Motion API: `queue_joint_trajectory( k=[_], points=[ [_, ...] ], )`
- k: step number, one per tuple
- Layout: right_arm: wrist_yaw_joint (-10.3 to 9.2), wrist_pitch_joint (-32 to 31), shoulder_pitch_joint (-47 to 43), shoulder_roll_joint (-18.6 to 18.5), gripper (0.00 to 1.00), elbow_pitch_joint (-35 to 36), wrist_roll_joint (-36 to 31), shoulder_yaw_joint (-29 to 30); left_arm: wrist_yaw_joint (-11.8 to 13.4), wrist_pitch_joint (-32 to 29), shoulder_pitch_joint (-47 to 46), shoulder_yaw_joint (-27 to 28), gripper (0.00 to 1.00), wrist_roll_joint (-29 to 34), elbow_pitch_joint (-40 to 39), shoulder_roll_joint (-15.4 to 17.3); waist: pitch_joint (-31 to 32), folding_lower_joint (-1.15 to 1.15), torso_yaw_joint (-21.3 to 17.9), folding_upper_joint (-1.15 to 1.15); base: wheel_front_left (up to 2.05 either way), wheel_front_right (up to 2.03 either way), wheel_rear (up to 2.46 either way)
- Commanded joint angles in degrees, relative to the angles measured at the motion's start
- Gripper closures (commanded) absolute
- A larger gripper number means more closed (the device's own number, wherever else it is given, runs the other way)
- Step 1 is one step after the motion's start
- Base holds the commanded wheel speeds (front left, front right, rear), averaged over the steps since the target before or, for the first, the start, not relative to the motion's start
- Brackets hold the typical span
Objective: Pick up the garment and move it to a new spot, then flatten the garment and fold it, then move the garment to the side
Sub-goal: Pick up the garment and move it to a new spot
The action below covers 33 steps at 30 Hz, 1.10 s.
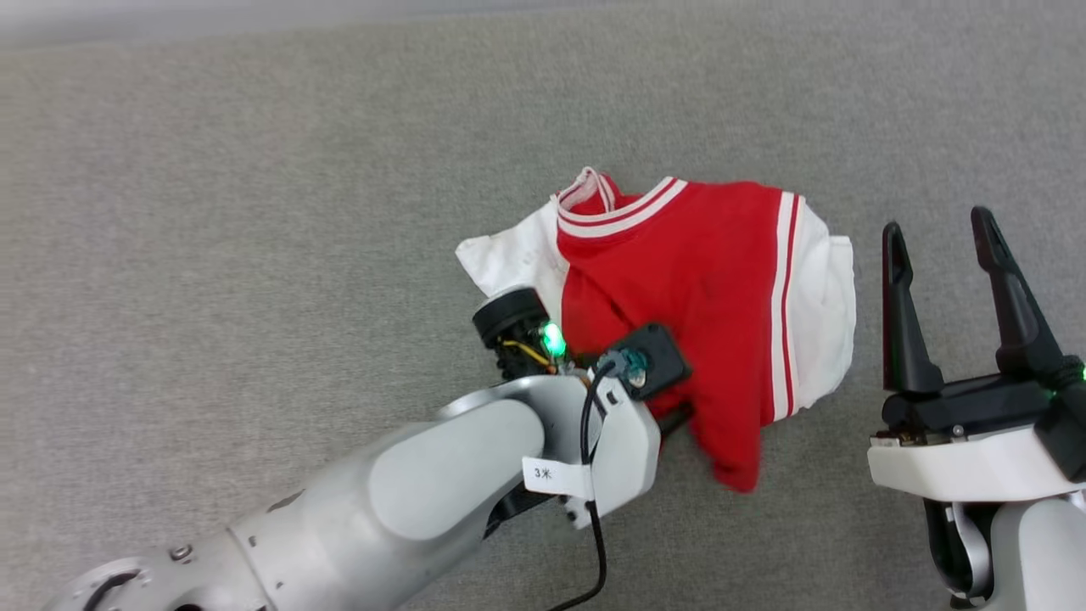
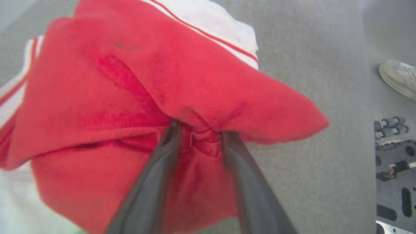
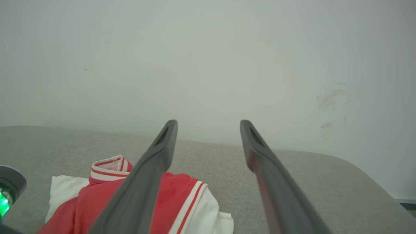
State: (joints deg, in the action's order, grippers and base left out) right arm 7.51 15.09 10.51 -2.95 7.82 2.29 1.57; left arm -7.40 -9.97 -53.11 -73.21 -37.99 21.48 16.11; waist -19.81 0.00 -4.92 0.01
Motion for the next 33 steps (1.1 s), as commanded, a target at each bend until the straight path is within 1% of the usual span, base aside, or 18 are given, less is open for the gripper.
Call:
queue_joint_trajectory(
  k=[1,5,6,7,8,13,17,20,23,27,30,33],
  points=[
    [-0.04,0.1,-1.1,0.1,0.00,-0.2,-0.3,0.2,0.4,3.9,-0.4,1.0,0.00,0.7,1.4,-1.5,1.8,0.00,0.9,-0.01,0.00,0.00,0.00],
    [-0.04,0.1,-2.5,0.1,0.00,-0.7,-0.1,0.3,3.0,11.0,1.8,2.9,0.00,1.2,3.1,-2.5,4.4,0.00,1.8,-0.01,0.00,0.00,0.00],
    [-0.04,0.1,-2.9,0.1,0.00,-0.8,-0.1,0.3,3.8,12.4,2.2,3.3,0.00,1.5,3.1,-2.4,5.0,0.00,2.0,-0.01,0.00,0.00,0.00],
    [-0.04,0.1,-2.9,0.1,0.00,-0.8,-0.1,0.3,3.8,12.4,2.2,3.3,0.00,1.5,3.1,-2.4,5.0,0.00,2.0,-0.01,0.00,0.00,0.00],
    [-0.04,0.1,-3.3,0.1,0.00,-0.9,-0.1,0.3,4.7,13.8,2.8,3.8,0.00,1.6,3.0,-2.1,5.6,0.00,2.2,-0.01,0.00,0.00,0.00],
    [-0.04,0.1,-5.3,0.1,0.00,-1.2,-0.4,0.9,9.4,19.1,7.1,6.4,0.00,0.8,1.6,0.5,8.7,0.00,3.6,-0.01,0.00,0.00,0.00],
    [-0.04,0.1,-6.8,0.1,0.00,-1.5,-0.7,1.2,14.0,22.9,10.7,9.9,0.00,0.1,-1.0,3.4,10.9,0.00,4.8,-0.01,0.00,0.00,0.00],
    [-0.04,0.1,-7.7,0.1,0.00,-1.9,-0.9,1.5,17.9,24.6,13.7,13.7,0.00,0.1,-3.2,5.8,12.0,0.00,5.6,-0.01,0.00,0.00,0.00],
    [-0.04,0.1,-8.3,0.1,0.00,-2.1,-1.1,1.7,21.3,25.1,17.0,17.5,0.00,0.7,-5.6,7.5,12.7,0.00,6.5,-0.01,0.00,0.00,0.00],
    [-0.04,0.1,-8.7,0.1,0.00,-2.6,-0.3,2.1,25.8,25.3,22.4,25.6,0.00,4.6,-10.9,8.6,13.3,0.00,7.2,-0.01,0.00,0.00,0.00],
    [-0.04,0.1,-9.6,0.1,0.00,-3.3,1.0,2.7,27.5,25.2,27.4,31.1,0.00,8.0,-14.0,8.2,14.1,0.00,7.6,-0.01,0.00,0.00,0.00],
    [-0.04,0.1,-10.3,0.1,0.00,-4.3,2.6,3.3,27.8,25.2,32.1,36.0,0.00,10.9,-15.8,7.1,14.9,0.00,7.9,-0.01,0.00,0.00,0.00]
  ],
)
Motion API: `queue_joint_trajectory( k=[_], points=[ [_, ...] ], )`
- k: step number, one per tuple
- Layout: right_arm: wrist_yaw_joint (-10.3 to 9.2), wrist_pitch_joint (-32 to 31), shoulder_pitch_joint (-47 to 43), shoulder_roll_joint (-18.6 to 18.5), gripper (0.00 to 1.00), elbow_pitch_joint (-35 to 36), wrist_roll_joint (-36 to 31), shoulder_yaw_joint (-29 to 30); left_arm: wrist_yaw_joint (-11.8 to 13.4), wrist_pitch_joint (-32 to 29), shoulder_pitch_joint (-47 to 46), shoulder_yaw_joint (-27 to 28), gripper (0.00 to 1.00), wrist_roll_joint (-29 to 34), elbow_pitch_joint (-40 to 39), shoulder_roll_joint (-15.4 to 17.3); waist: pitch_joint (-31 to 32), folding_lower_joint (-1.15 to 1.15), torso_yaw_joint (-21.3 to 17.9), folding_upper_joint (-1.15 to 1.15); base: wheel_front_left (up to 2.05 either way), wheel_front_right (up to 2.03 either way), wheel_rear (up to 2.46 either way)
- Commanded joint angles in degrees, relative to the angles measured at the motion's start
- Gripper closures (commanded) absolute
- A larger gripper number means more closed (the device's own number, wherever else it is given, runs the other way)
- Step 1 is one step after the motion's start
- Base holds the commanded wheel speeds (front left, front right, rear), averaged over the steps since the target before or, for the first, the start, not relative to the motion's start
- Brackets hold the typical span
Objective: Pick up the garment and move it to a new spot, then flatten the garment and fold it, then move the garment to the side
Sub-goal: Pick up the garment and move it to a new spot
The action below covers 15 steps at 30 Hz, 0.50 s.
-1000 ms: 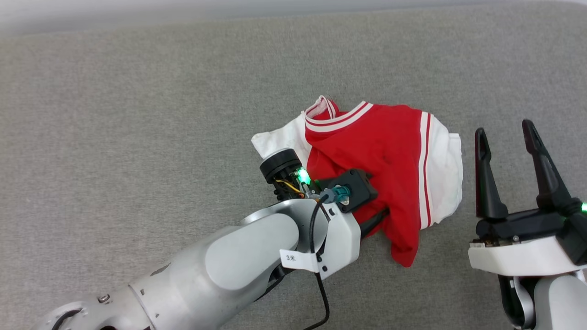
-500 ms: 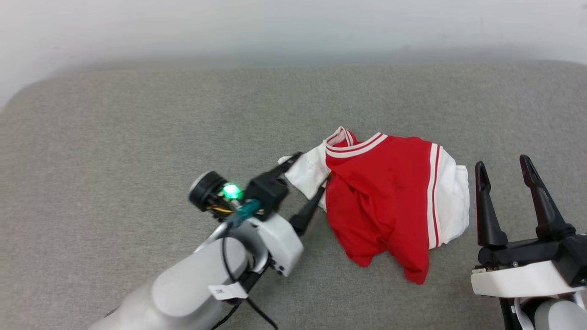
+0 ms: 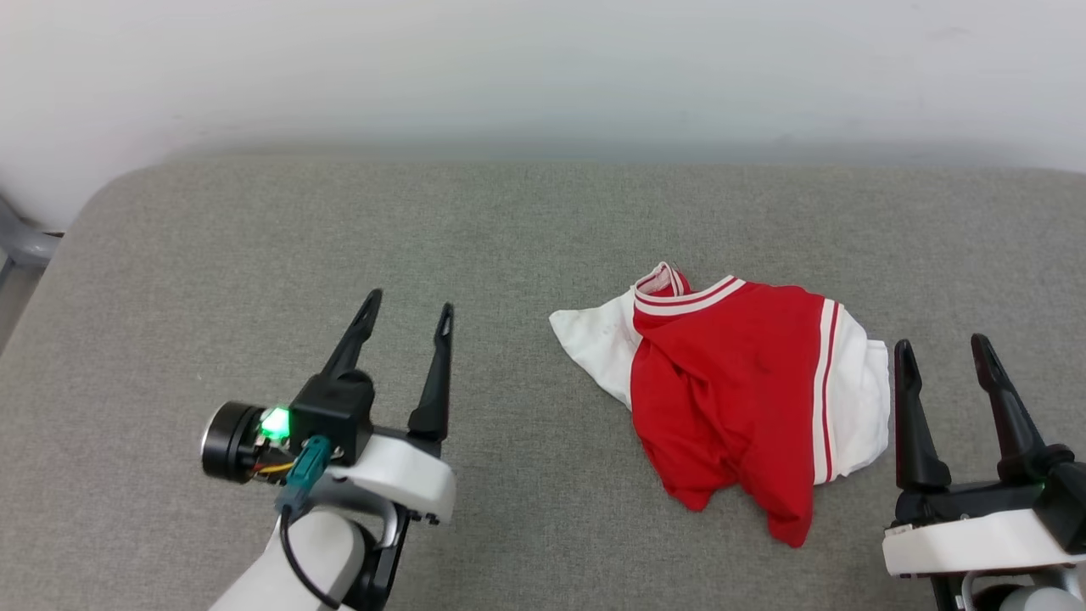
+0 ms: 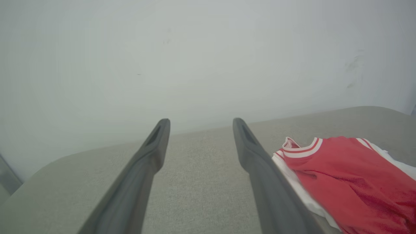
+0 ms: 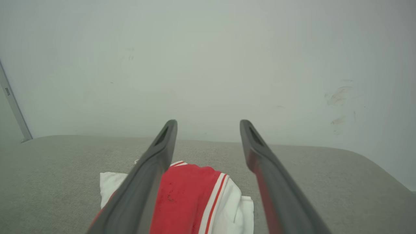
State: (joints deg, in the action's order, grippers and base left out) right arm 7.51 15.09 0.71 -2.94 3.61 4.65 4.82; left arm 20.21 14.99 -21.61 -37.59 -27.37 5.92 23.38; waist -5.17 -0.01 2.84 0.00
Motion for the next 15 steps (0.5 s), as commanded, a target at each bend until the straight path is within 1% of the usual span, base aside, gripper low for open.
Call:
queue_joint_trajectory(
  k=[1,5,10,15],
  points=[
    [-0.04,0.1,-0.9,0.1,0.00,-0.4,0.7,0.1,0.0,0.3,2.2,1.8,0.00,1.2,-0.3,-0.5,0.5,0.01,0.2,0.00,0.00,0.00,0.00],
    [-0.04,0.1,-2.1,0.1,0.00,-1.5,2.2,0.3,-0.7,0.2,7.4,8.0,0.00,4.7,-1.3,-2.8,1.4,0.01,0.2,0.00,0.00,0.00,0.00],
    [-0.04,0.1,-3.4,0.1,0.00,-2.5,3.6,0.1,-3.5,0.2,12.8,13.6,0.00,8.3,-1.4,-5.7,2.2,0.01,0.1,0.00,0.00,0.00,0.00],
    [-0.04,0.1,-5.1,0.1,0.00,-3.6,5.5,0.3,-6.1,0.2,16.2,17.4,0.00,11.8,-0.9,-8.8,2.9,0.01,0.4,0.00,0.00,0.00,0.00]
  ],
)
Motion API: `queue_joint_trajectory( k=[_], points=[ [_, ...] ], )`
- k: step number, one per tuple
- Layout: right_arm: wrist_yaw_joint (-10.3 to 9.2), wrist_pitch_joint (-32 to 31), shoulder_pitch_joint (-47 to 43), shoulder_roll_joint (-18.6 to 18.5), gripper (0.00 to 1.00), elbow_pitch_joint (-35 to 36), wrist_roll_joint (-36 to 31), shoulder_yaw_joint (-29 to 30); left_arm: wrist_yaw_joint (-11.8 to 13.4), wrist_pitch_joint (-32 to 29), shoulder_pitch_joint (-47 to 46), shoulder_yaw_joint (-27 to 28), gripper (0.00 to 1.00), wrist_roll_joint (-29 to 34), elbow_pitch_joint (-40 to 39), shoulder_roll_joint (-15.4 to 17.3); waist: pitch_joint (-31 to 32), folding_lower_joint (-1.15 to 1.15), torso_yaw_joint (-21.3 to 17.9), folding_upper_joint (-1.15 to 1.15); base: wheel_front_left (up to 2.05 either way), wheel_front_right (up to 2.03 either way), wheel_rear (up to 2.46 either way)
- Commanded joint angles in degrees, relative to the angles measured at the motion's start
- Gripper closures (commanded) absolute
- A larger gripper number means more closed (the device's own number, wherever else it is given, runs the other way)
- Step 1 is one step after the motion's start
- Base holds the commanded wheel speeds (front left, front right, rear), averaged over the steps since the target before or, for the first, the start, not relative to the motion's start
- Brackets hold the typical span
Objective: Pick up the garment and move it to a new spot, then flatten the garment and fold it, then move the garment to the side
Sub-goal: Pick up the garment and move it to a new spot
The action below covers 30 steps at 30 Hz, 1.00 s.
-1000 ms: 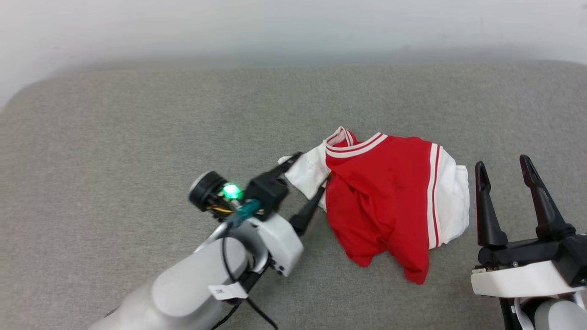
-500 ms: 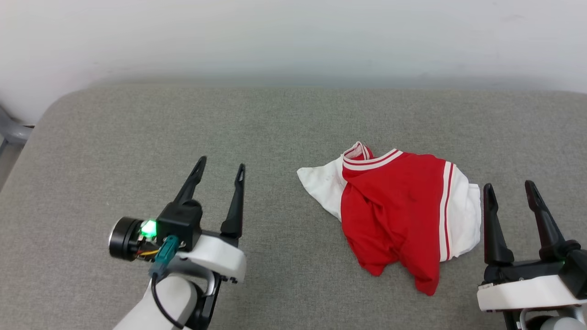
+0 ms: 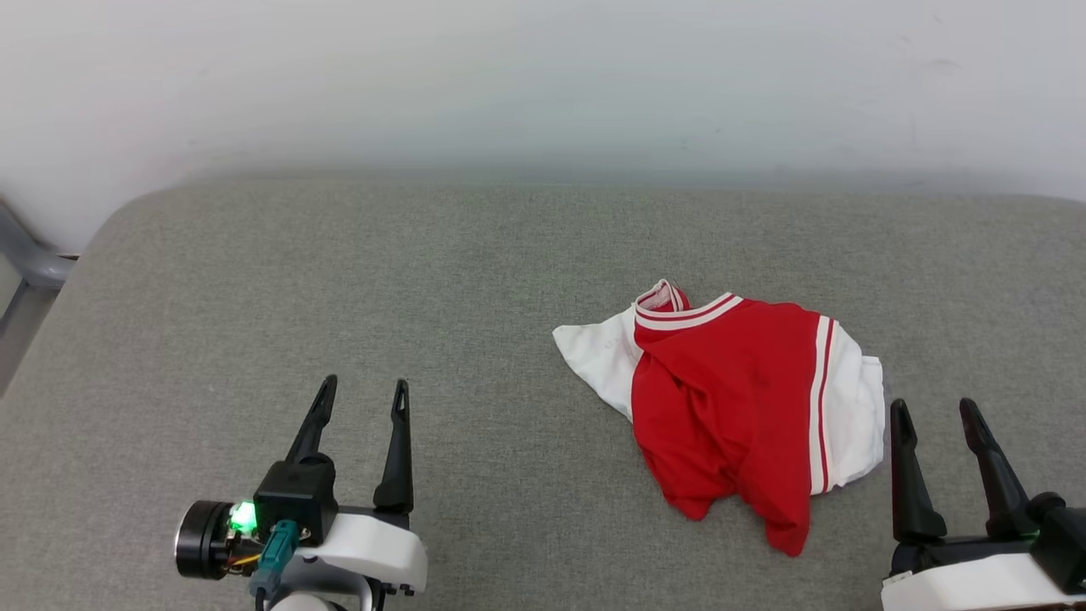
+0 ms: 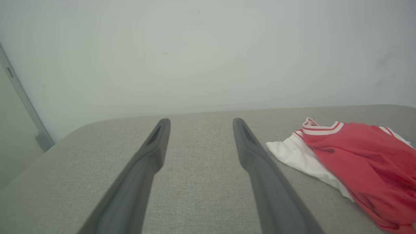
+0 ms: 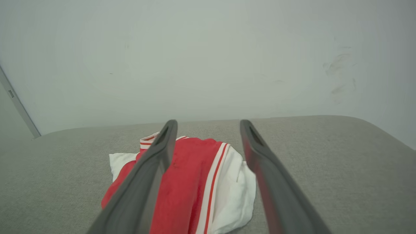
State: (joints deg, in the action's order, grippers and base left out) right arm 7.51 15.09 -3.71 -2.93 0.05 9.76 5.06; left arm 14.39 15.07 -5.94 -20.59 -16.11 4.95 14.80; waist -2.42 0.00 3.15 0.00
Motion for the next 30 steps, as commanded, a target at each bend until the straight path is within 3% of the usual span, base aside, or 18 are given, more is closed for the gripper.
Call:
queue_joint_trajectory(
  k=[1,17,30],
  points=[
    [-0.04,0.1,-0.8,0.1,0.00,-0.1,0.4,0.0,-0.7,0.1,1.1,1.1,0.00,1.1,0.3,-0.7,0.3,0.00,0.1,0.00,0.00,0.00,0.00],
    [-0.04,0.1,-2.1,0.1,0.00,-1.3,2.2,-1.0,-7.2,0.1,5.8,9.5,0.00,8.3,1.3,-6.5,1.0,0.00,0.0,0.00,0.00,0.00,0.00],
    [-0.04,0.1,-2.2,0.1,0.00,-1.2,2.5,-1.2,-10.2,0.1,6.6,13.0,0.00,11.3,2.2,-8.9,1.3,0.00,-0.3,0.00,0.00,0.00,0.00]
  ],
)
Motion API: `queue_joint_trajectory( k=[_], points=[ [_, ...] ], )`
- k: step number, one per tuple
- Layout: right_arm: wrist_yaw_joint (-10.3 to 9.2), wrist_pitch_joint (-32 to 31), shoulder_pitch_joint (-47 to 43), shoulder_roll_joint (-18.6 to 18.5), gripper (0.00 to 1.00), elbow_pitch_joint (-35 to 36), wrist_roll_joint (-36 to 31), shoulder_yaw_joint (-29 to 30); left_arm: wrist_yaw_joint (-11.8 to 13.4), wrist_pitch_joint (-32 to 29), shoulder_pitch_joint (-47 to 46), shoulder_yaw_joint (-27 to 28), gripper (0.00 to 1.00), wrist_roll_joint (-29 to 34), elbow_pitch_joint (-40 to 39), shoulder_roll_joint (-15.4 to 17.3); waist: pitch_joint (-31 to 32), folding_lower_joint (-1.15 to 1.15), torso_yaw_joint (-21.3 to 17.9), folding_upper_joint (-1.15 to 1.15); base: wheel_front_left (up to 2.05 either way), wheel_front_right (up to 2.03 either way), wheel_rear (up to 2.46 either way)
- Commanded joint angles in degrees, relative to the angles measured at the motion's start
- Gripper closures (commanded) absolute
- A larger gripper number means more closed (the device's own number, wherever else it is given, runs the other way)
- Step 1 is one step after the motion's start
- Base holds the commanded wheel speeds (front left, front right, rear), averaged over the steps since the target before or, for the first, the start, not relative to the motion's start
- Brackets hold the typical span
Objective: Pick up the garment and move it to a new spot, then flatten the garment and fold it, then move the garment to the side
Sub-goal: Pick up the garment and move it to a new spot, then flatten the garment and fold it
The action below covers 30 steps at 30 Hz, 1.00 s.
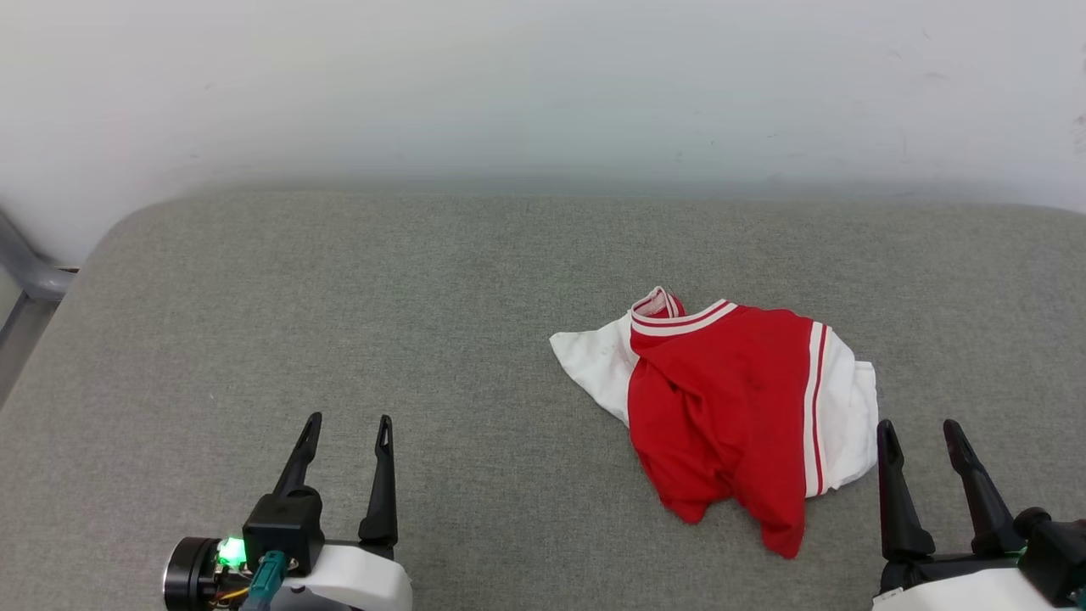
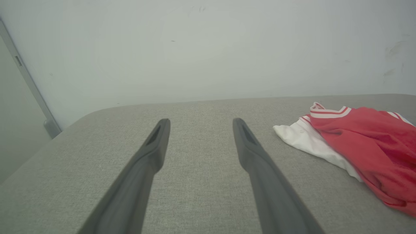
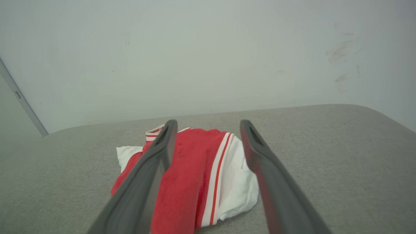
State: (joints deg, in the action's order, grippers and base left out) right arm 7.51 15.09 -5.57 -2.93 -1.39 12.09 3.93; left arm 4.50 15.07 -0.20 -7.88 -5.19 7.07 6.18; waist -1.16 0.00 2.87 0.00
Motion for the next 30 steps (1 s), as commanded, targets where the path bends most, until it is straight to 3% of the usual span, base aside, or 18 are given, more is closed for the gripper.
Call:
queue_joint_trajectory(
  k=[1,15,23,30],
  points=[
    [-0.04,0.1,-0.4,0.1,0.00,0.3,0.2,-0.1,-0.4,0.1,0.8,0.5,0.00,0.6,0.1,-0.4,0.0,0.00,0.0,0.00,0.00,0.00,0.00],
    [-0.04,0.1,1.2,0.1,0.00,0.7,-0.5,-0.6,-3.5,0.1,-3.9,1.8,0.00,2.4,0.6,-0.4,-1.3,0.00,-0.7,0.00,0.00,0.00,0.00],
    [-0.04,0.1,2.7,0.1,0.00,0.9,-0.9,-1.5,-7.1,0.1,-13.1,0.7,0.00,3.4,2.2,1.1,-2.6,0.00,-1.9,0.00,0.00,0.00,0.00],
    [-0.04,0.1,4.8,0.1,0.00,1.4,-1.3,-2.7,-10.8,0.1,-24.4,-0.2,0.00,0.4,5.8,3.2,-4.9,0.00,-4.8,0.00,0.00,0.00,0.00]
  ],
)
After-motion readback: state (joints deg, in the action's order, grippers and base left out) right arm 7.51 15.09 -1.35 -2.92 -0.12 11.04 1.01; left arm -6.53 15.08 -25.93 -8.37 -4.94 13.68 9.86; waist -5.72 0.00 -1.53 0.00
